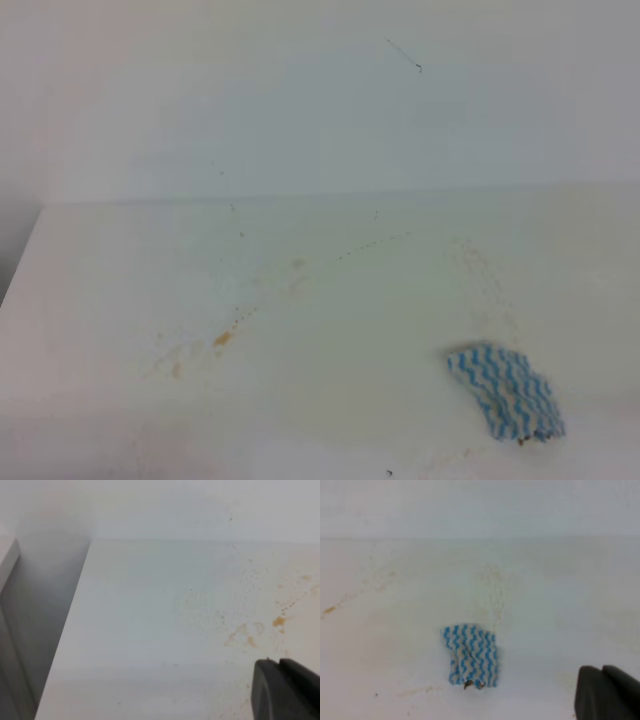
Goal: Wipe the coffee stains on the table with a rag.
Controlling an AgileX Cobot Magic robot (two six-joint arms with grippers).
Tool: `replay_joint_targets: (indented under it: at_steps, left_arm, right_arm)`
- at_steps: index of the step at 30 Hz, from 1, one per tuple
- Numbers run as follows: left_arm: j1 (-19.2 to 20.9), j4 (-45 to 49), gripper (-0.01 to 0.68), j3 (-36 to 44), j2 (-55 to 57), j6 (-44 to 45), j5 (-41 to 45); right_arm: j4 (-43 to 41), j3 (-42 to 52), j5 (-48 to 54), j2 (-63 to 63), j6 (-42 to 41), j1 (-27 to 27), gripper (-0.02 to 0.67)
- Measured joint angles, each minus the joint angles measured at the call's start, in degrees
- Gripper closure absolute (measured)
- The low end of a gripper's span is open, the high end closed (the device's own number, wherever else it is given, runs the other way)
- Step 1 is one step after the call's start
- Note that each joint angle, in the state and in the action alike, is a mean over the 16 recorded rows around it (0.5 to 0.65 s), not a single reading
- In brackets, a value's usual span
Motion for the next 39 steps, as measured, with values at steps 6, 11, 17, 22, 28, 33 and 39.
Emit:
replay_joint_targets:
  at_steps: [6, 11, 17, 22, 28, 33, 39]
  left_arm:
    - [0.0, 0.0, 0.677, 0.0, 0.0, 0.0, 0.0]
    - [0.0, 0.0, 0.677, 0.0, 0.0, 0.0, 0.0]
    - [0.0, 0.0, 0.677, 0.0, 0.0, 0.0, 0.0]
    - [0.0, 0.0, 0.677, 0.0, 0.0, 0.0, 0.0]
    - [0.0, 0.0, 0.677, 0.0, 0.0, 0.0, 0.0]
    - [0.0, 0.01, 0.676, 0.4, -0.3, 0.0, -0.16]
    - [0.0, 0.01, 0.676, 0.4, -0.4, 0.0, -0.16]
  right_arm:
    - [-0.21, 0.28, -0.91, -1.58, -2.61, 0.0, 0.651]
    - [-0.43, 1.82, -4.1, -1.68, -6.25, 0.0, 0.651]
    - [0.08, 6.29, -10.76, -1.68, -10.16, -0.35, 0.651]
    - [1.09, 10.89, -16.96, -1.68, -12.11, -2.13, 0.651]
    - [4.1, 15.29, -22.61, -2.14, -15.43, -7.02, 0.651]
    - [7.9, 18.76, -26.24, -3.7, -20.19, -13.61, 0.651]
    - [12.22, 24.65, -30.77, -6.95, -24.74, -21.25, 0.651]
